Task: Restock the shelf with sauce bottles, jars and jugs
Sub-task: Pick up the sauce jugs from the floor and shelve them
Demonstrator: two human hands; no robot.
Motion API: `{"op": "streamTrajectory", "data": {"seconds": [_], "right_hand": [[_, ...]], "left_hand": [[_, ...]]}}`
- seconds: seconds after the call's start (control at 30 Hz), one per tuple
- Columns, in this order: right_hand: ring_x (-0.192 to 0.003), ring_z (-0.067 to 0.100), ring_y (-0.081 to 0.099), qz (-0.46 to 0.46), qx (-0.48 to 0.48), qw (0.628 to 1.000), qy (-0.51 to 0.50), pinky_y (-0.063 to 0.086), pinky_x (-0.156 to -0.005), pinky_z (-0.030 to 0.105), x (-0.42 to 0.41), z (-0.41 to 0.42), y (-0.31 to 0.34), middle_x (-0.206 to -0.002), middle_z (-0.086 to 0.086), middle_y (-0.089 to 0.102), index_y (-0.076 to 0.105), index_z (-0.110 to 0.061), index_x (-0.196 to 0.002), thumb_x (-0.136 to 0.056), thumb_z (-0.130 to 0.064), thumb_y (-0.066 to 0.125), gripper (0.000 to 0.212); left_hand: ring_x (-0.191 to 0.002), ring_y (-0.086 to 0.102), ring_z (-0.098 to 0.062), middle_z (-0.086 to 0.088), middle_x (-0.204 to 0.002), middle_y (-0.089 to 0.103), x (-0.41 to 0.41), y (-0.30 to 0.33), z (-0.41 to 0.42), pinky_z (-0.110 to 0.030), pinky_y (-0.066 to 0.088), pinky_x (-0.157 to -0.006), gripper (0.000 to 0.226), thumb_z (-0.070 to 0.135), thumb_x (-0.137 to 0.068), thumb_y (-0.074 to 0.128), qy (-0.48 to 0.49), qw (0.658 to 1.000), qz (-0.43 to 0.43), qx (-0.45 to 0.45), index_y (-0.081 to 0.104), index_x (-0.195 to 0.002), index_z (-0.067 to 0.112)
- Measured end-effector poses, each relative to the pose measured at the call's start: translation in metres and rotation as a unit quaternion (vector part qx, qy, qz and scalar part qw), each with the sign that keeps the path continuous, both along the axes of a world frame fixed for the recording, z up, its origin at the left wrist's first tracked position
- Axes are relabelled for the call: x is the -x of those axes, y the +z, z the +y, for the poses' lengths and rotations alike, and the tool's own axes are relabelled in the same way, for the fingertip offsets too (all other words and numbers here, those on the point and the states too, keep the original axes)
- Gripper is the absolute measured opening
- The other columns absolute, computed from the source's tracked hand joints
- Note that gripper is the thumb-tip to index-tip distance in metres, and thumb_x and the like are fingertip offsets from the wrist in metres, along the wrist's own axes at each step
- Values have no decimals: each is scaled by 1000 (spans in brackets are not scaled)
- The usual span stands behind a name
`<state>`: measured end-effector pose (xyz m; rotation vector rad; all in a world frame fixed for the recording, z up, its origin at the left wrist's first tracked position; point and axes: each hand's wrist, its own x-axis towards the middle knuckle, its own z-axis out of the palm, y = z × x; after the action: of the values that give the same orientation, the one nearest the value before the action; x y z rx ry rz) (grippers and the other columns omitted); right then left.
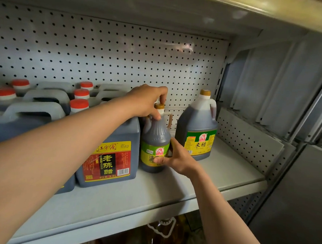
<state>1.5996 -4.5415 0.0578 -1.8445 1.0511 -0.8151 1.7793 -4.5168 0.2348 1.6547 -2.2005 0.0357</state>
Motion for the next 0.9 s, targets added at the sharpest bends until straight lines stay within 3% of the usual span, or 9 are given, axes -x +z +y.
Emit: {"op": "streamTrajectory", "data": {"seconds": [0.23, 0.3, 0.37, 0.43, 0.5, 0.57, 0.63, 0.77, 0.9], "right_hand": [[-117, 13, 64, -18, -3, 1000, 6, 54, -100, 45, 0, 3, 0, -124, -7, 68, 48, -26, -134, -52, -58, 93, 99], [-119, 15, 63, -26, -6, 1000, 7, 54, -102, 46, 0, 7, 1, -125, -5, 68, 49, -26, -135, -55, -54, 94, 97], [-124, 19, 61, -55, -14, 998, 20, 52, -105, 44, 0, 10, 3, -131, -2, 66, 46, -23, -141, -67, -38, 92, 89], [-133, 16, 54, -119, -33, 992, 25, 47, -110, 39, 0, 13, 10, -144, -1, 58, 38, -20, -151, -79, -37, 83, 87], [-141, 10, 44, -146, -39, 988, -3, 38, -117, 39, -4, 15, 24, -156, -8, 43, 30, -27, -157, -81, -61, 69, 93], [-142, 7, 41, -153, -49, 987, 13, 34, -120, 40, -11, 13, 42, -155, -11, 44, 36, -32, -154, -92, -71, 48, 75], [-138, 1, 43, -194, -61, 978, 38, 32, -119, 30, -18, 7, 60, -148, -14, 52, 48, -29, -146, -104, -62, 28, 58], [-150, 8, 21, -188, -29, 982, -4, 17, -122, 28, -28, -6, 100, -164, -7, 24, 20, -16, -160, -104, -58, 14, 70], [-143, 4, 27, -157, -22, 987, 6, 21, -118, 26, -36, -28, 130, -152, -17, 32, 22, -13, -158, -107, -52, 11, 65]], "left_hand": [[-85, 63, -22, -1, -96, 64, 0, 0, 1, -42, 55, -78, 46, 25, -66, 89, -6, 999, 34, -10, 54, -95, 31], [-86, 64, -22, 0, -98, 66, -1, 0, 1, -42, 55, -79, 45, 25, -66, 89, -9, 999, 47, -17, 55, -95, 30], [-93, 65, -22, -1, -103, 66, -4, 1, -2, -41, 55, -85, 41, 29, -69, 88, -22, 996, 82, -38, 57, -95, 29], [-101, 63, -20, -2, -111, 65, -9, 7, -3, -41, 51, -95, 33, 42, -78, 80, -47, 980, 183, -63, 61, -101, 28], [-117, 57, -19, -2, -128, 61, -16, 14, -6, -40, 43, -105, 40, 55, -91, 59, -28, 955, 282, -88, 59, -119, 27], [-133, 45, -23, -3, -144, 51, -24, 18, -10, -41, 35, -112, 56, 60, -97, 41, 27, 938, 327, -113, 54, -135, 22], [-136, 43, -26, -6, -148, 48, -30, 17, -18, -42, 34, -113, 58, 57, -100, 38, 52, 928, 347, -128, 52, -139, 17], [-131, 48, -26, -7, -140, 55, -28, 13, -22, -45, 37, -112, 43, 42, -101, 49, 46, 930, 346, -115, 58, -134, 15], [-113, 59, -22, -2, -114, 64, -30, 18, -27, -42, 48, -104, 29, 27, -96, 62, 20, 930, 338, -142, 63, -124, 18]]}}
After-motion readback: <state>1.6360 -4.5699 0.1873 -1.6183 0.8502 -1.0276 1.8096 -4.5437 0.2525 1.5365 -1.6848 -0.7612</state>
